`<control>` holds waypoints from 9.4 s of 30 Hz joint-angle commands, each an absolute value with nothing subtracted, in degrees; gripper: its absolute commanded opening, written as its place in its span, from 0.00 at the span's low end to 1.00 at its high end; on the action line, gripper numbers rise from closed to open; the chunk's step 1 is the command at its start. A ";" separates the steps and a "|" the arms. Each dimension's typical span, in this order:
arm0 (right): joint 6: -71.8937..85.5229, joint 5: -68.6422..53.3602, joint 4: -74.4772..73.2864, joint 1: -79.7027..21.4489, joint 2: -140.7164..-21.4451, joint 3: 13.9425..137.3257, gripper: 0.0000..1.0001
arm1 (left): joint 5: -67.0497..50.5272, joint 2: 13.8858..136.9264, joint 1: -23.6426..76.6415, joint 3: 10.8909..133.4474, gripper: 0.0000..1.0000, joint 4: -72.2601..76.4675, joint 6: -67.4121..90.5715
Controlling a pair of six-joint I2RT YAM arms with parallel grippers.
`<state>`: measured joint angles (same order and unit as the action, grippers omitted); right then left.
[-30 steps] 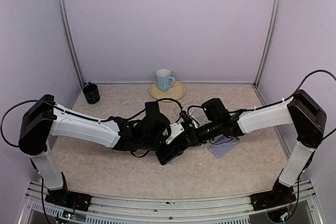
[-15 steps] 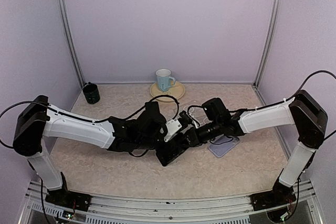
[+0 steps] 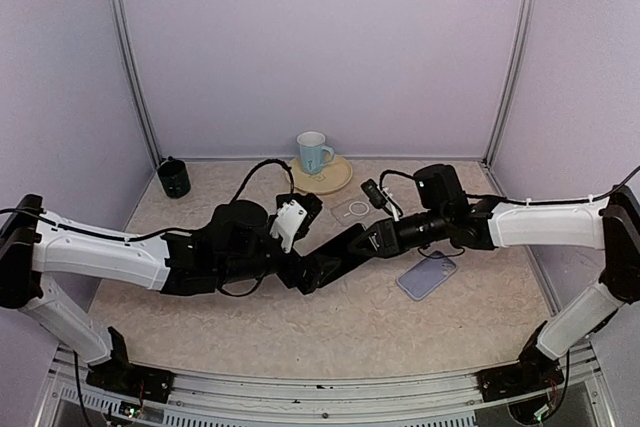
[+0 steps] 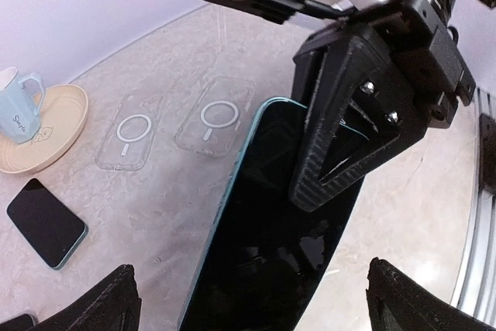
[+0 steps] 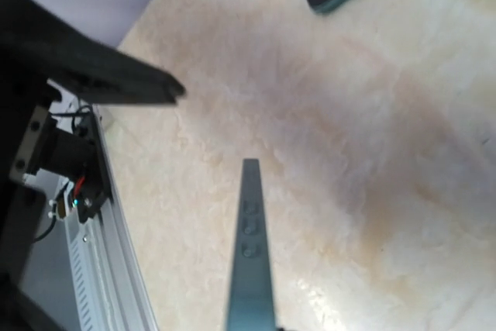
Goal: Put the phone into the phone case
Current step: Pass from the right arm to the left, then move the phone case to the center of the board, then install the phone into the phone case.
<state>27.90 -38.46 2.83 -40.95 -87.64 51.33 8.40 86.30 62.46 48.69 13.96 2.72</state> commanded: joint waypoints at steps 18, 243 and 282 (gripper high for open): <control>30.38 -38.82 29.20 -34.88 -68.60 35.43 0.00 | -22.01 84.90 51.15 43.39 0.95 40.57 34.68; 37.09 1.94 -0.19 -39.33 -83.34 41.55 1.00 | -15.63 87.36 49.27 43.72 0.00 25.50 46.08; 33.04 -2.44 2.17 -36.82 -75.03 39.17 1.00 | -24.63 95.86 48.69 49.32 0.00 23.73 48.73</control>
<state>33.91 2.07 2.44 -37.21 -72.14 36.91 -22.06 95.13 48.88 46.74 21.08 48.01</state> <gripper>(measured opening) 0.996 0.060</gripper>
